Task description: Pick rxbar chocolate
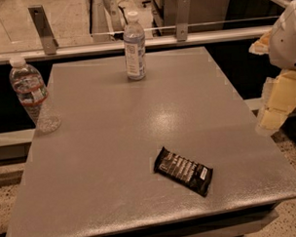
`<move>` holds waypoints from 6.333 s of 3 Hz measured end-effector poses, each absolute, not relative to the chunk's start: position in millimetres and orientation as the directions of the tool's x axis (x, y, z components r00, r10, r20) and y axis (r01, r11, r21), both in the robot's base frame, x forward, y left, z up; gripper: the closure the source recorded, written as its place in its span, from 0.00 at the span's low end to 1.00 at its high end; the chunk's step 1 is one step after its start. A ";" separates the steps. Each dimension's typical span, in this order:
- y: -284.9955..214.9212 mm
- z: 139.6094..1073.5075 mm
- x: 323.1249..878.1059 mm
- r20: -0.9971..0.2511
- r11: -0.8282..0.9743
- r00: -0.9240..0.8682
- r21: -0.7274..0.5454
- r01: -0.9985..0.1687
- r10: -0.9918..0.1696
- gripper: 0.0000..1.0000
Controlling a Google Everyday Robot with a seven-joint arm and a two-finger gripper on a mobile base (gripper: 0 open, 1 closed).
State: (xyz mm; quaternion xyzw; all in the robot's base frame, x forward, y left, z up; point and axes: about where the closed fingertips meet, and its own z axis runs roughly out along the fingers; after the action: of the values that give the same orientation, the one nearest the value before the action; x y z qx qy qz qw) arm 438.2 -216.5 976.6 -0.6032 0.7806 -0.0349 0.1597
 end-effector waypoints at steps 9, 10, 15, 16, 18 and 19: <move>-83.2 834.3 403.5 -0.383 0.294 -0.243 -0.080 -0.953 -0.891 0.18; -74.0 827.5 398.8 -0.387 0.289 -0.235 -0.085 -0.954 -0.891 0.41; -86.3 883.2 456.2 -0.601 0.268 -0.165 -0.086 -0.960 -0.782 1.00; -87.4 919.6 472.3 -0.719 0.235 -0.107 -0.081 -0.969 -0.687 1.00; -91.2 949.9 470.0 -0.779 0.209 -0.109 -0.029 -0.978 -0.618 0.59; -92.9 937.9 456.4 -0.734 0.248 -0.202 0.046 -0.968 -0.648 0.36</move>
Offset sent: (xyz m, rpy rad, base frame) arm 0.0054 0.0349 -0.0323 0.0726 0.0659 0.0166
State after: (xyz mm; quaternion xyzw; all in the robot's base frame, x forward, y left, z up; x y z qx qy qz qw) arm 456.4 -92.9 937.9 -0.5539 0.7292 0.2626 0.3040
